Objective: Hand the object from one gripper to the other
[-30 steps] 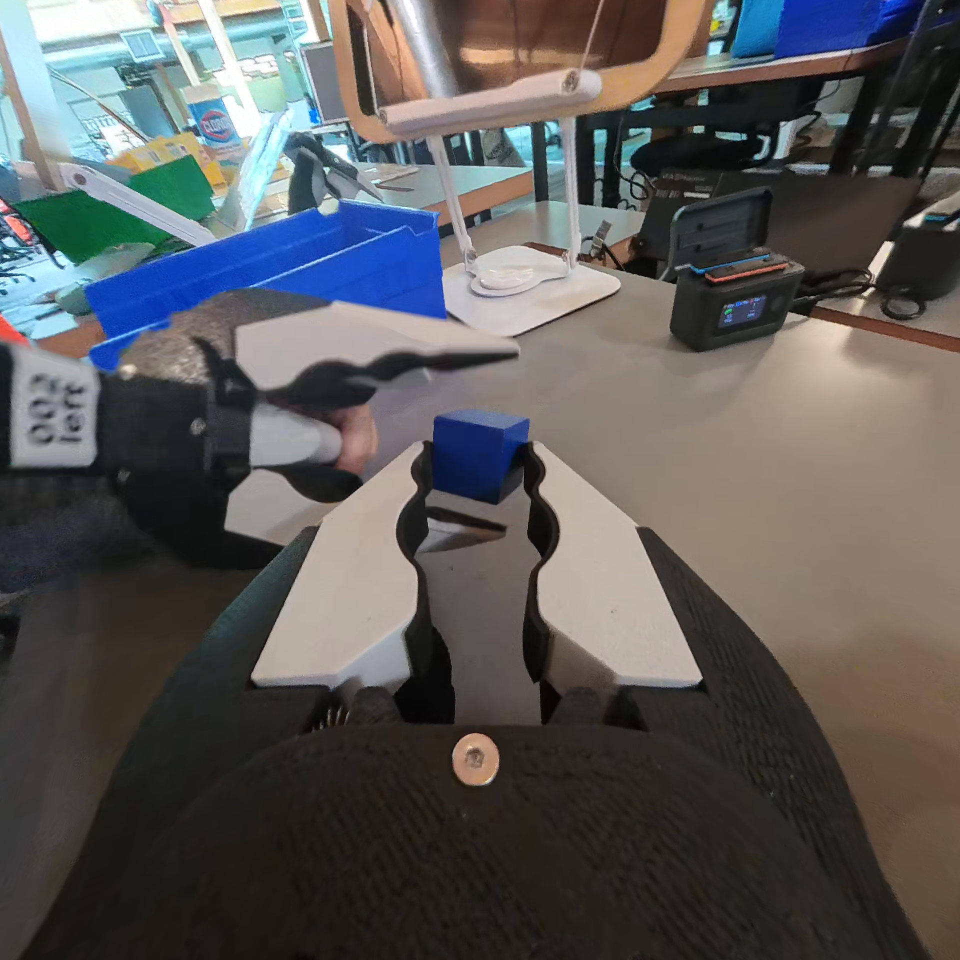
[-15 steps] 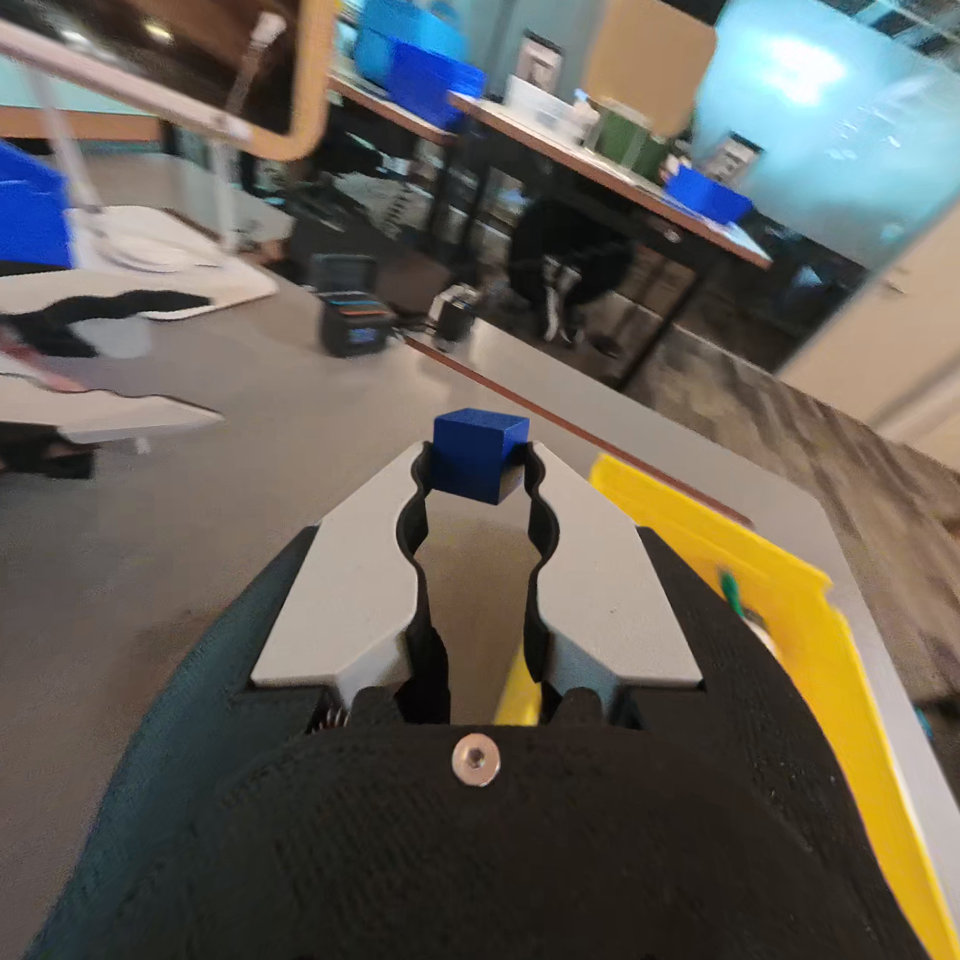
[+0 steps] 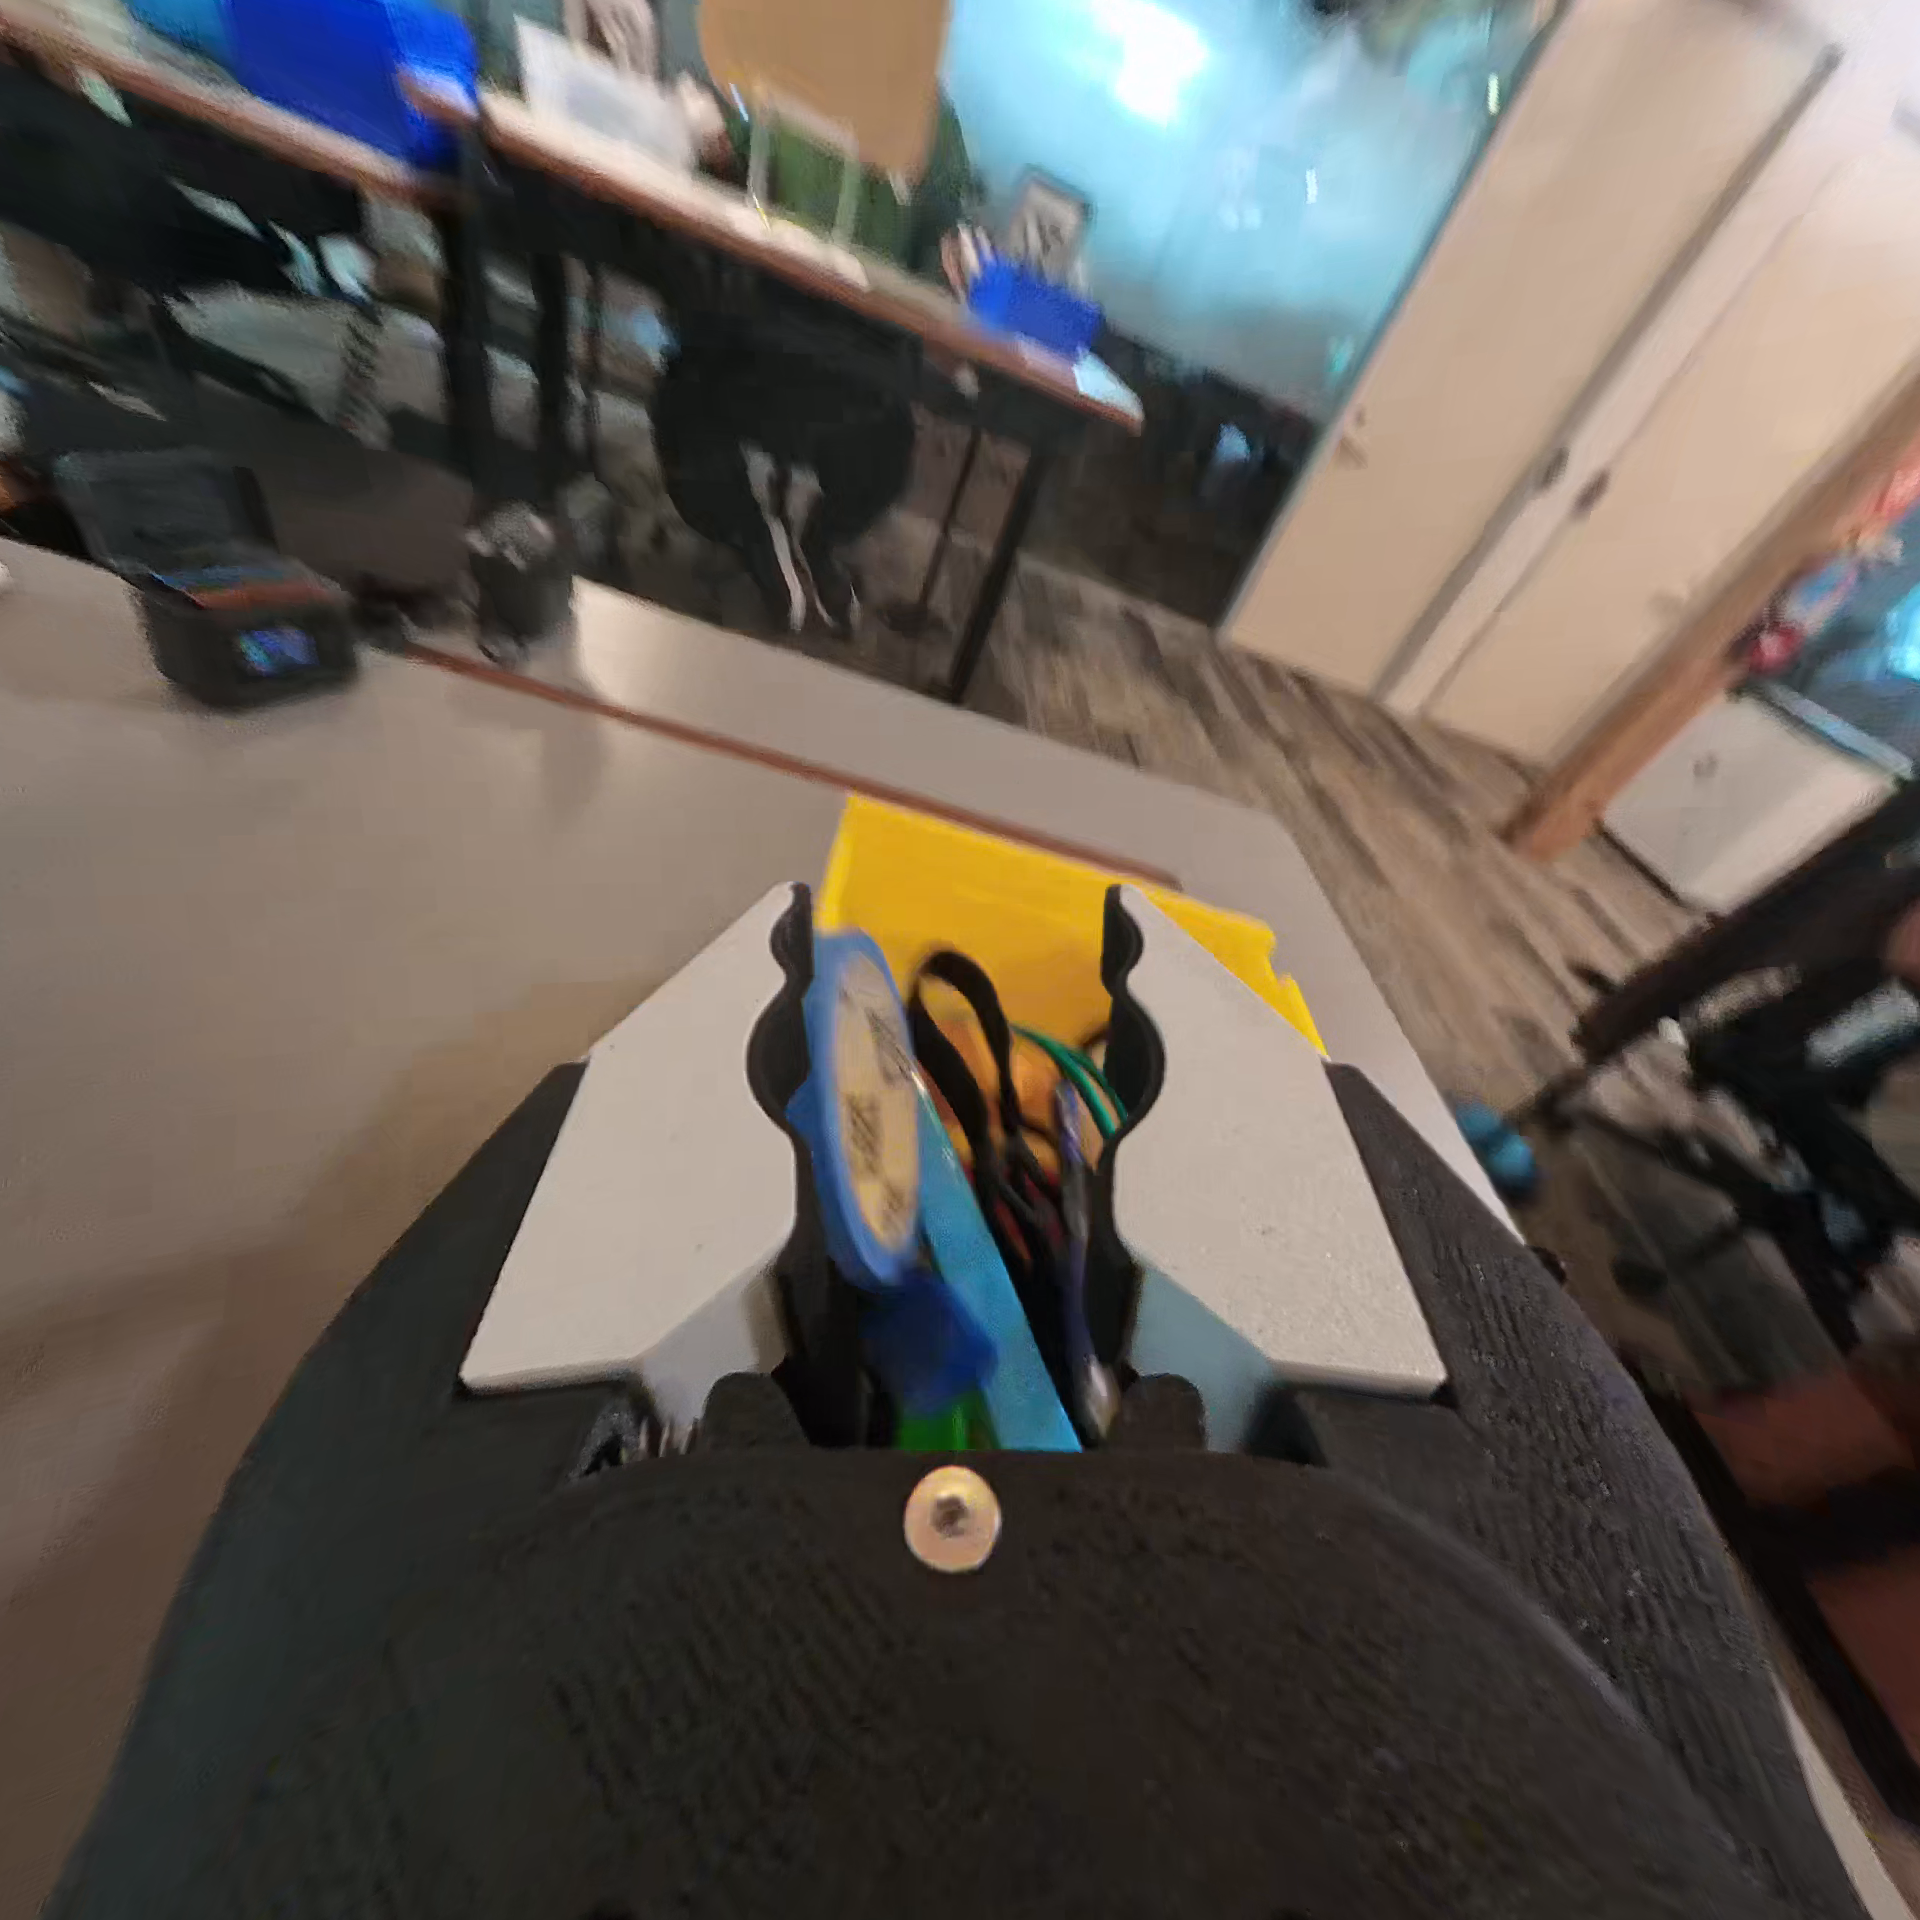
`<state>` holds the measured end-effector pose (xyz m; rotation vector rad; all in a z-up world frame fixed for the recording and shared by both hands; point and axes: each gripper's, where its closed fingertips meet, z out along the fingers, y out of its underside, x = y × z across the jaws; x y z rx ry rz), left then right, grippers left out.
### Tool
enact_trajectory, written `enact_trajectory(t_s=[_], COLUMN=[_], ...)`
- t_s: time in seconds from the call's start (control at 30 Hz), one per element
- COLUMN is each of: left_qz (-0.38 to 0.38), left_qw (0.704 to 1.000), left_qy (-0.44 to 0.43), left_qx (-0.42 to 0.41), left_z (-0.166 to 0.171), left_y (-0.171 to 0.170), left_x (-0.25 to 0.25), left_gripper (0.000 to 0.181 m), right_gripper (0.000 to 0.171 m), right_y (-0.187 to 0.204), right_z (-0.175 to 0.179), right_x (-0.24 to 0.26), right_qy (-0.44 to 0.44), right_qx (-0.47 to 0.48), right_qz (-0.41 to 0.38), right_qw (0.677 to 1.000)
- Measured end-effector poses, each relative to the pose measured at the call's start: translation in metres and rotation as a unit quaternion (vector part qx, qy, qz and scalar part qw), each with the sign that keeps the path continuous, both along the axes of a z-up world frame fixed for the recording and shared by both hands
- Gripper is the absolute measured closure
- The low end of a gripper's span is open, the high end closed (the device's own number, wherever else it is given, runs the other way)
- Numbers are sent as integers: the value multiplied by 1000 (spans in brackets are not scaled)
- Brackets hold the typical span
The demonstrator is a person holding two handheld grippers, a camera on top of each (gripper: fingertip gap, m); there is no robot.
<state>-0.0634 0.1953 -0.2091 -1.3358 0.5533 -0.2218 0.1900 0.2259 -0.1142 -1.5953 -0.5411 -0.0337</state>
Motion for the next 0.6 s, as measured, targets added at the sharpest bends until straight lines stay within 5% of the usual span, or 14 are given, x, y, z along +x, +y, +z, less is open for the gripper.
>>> enact_trajectory(t_s=[0.13,0.27,0.43,0.6], left_qz=[4,11,21,18], left_qw=[1000,1000,1000,1000], left_qy=[6,11,10,17], left_qx=[2,4,2,-4], left_z=[0,-1,-1,-4], left_y=[-1,-1,1,2], left_x=[0,-2,-6,-4], left_gripper=[115,121,132,148], right_gripper=[127,144,162,165], right_y=[-12,6,30,4], right_z=[19,-29,-89,-90], right_x=[-102,-179,-196,-217], right_qy=[60,87,-2,-31], right_qx=[104,106,160,204], right_qz=[158,231,196,278], right_qw=[980,963,967,938])
